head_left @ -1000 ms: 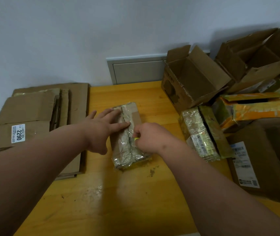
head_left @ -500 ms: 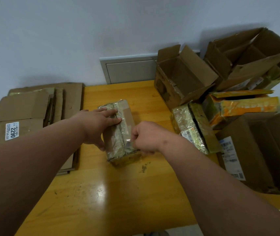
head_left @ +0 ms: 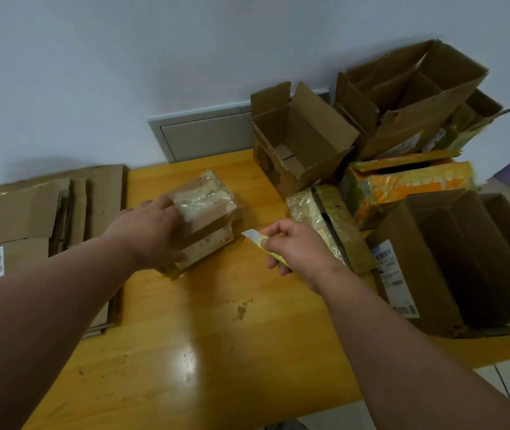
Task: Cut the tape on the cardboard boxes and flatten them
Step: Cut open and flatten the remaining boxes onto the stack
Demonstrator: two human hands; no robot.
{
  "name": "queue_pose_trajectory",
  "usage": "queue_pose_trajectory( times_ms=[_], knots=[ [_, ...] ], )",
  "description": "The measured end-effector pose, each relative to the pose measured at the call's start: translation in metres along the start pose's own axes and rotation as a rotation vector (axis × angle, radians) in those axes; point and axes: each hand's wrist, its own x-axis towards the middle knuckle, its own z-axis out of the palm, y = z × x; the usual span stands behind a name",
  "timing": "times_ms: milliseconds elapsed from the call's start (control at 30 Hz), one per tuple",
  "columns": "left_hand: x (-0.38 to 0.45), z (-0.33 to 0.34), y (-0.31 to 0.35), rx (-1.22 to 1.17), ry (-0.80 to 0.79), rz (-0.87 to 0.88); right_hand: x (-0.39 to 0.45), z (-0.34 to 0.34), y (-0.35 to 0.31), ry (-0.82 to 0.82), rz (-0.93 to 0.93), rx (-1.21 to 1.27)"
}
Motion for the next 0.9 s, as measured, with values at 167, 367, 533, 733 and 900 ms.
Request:
queue_pose_trajectory(
  times_ms=[167, 367, 533, 733, 900],
  knots=[
    [0.01, 0.003, 0.013, -0.091, 0.012, -0.128, 0.008, 0.003, 0.013, 0.078, -0.025, 0.039],
    [0.023, 0.005, 0.025, -0.098, 0.06, -0.166, 0.02, 0.005, 0.01, 0.091, -0.065, 0.08],
    [0.019, 0.007, 0.018, -0.162, 0.152, -0.119, 0.036, 0.008, 0.004, 0.188, -0.105, 0.157],
    [0.001, 0.015, 0.023, -0.068, 0.295, 0.03, 0.056, 0.018, -0.001, 0.208, -0.121, 0.084],
    [0.001, 0.013, 0.028, -0.237, 0.055, 0.002, 0.069, 0.024, -0.002, 0.224, -0.112, 0.091]
  ],
)
